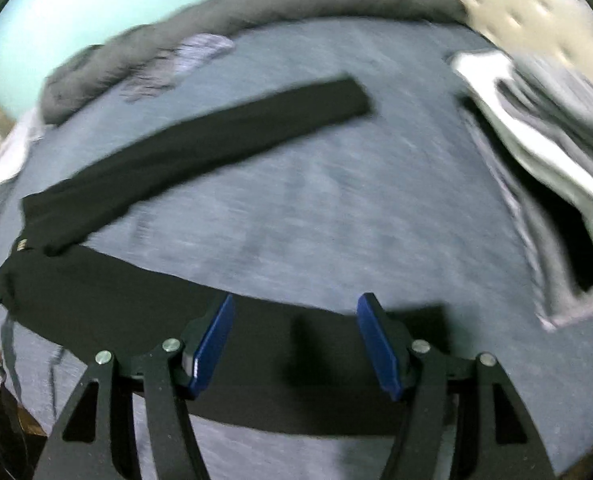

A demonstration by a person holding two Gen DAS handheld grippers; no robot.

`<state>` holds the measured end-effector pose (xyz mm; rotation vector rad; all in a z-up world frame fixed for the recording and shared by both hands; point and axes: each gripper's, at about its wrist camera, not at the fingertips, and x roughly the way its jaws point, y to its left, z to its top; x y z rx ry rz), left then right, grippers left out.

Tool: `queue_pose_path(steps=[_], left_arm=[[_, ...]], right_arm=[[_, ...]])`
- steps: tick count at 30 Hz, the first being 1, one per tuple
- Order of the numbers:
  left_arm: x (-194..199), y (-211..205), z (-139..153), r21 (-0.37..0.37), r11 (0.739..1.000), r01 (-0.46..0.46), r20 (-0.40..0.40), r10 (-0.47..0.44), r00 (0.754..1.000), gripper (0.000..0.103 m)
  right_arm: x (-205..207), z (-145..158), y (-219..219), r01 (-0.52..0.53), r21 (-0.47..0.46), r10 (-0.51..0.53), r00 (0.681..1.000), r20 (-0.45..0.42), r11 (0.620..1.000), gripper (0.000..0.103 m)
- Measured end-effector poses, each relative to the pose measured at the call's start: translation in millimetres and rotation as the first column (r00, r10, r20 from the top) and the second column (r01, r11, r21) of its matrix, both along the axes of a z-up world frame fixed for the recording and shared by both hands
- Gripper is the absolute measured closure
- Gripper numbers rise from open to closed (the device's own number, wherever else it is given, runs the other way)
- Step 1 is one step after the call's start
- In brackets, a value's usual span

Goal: Fold clothes
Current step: 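Hold the hoodie edge with the left tool while the right tool grasps the hem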

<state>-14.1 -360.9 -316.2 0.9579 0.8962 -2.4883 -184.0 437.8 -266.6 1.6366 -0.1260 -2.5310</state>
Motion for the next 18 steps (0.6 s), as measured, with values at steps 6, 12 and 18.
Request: queue_pose_path(steps=[6,12,18], left_arm=[[-6,5,-2,-0.020,0.999,0.026,0.011,-0.026,1.000,0.096],[-8,8,-4,-0.042,0.999,0.030,0.020,-0.029,0.999,0.096],[-8,7,-6,-0.044,0.999,0.026,0.021,-0.025,0.999,0.096]], right_arm=[[12,-26,56,0.093,-0.014,-0.091,0.994,0.067,0.996,0.038],[18,-38,63,0.079,-0.020,-0.078,0.995,0.065,0.997,0.038],[7,-44,53,0.019,-0.019,-0.019,0.999,0.034,1.000,0.072]])
